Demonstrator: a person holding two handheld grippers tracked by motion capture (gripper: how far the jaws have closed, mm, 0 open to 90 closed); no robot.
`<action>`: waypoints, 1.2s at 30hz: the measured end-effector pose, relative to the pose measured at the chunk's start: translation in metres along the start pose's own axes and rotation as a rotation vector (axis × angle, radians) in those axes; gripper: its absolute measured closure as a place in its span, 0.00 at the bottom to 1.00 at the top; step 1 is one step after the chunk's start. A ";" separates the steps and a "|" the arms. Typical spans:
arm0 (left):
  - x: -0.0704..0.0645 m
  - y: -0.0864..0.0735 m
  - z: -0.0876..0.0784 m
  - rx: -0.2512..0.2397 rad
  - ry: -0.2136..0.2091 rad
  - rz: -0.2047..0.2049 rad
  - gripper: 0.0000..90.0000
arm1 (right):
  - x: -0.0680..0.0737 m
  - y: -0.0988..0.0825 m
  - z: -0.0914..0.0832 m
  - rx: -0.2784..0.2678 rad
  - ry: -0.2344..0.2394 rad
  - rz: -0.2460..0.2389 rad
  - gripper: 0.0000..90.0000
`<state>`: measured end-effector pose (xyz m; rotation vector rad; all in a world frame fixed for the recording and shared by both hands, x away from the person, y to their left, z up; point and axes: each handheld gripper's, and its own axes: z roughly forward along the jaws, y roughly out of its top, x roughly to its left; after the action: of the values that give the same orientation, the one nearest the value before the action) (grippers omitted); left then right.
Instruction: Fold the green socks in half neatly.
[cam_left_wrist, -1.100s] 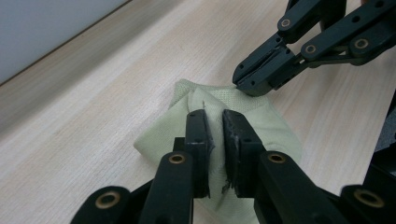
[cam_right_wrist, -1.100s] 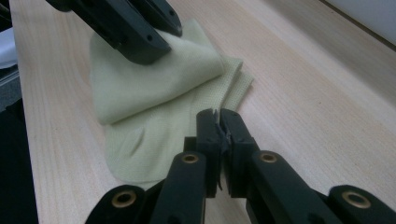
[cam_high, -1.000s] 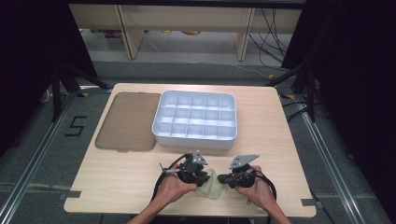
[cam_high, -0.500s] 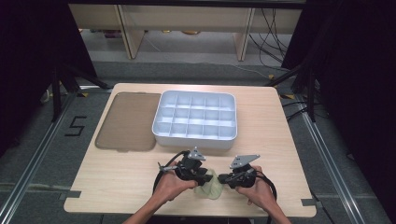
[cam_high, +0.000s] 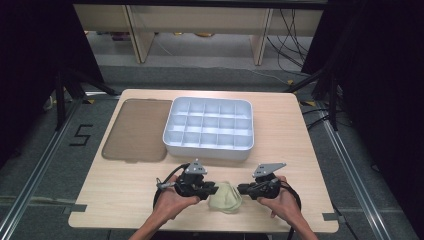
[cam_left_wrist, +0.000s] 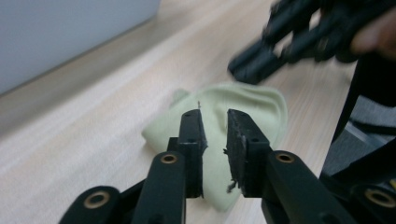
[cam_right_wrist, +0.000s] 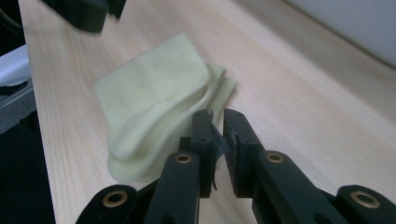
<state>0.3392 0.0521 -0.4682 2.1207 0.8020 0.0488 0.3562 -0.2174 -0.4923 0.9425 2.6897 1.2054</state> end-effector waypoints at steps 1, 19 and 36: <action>-0.001 -0.003 0.001 0.006 0.003 0.010 0.86 | -0.001 0.000 -0.003 -0.007 -0.004 0.002 0.92; -0.003 -0.027 0.021 0.109 0.071 0.068 0.89 | 0.035 0.009 0.002 -0.018 0.056 -0.107 0.92; -0.002 -0.012 0.019 0.045 0.092 0.072 0.89 | 0.025 0.012 0.001 -0.026 -0.025 -0.126 0.90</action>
<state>0.3374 0.0430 -0.4883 2.2022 0.7865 0.1688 0.3424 -0.1969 -0.4799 0.7663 2.6621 1.1915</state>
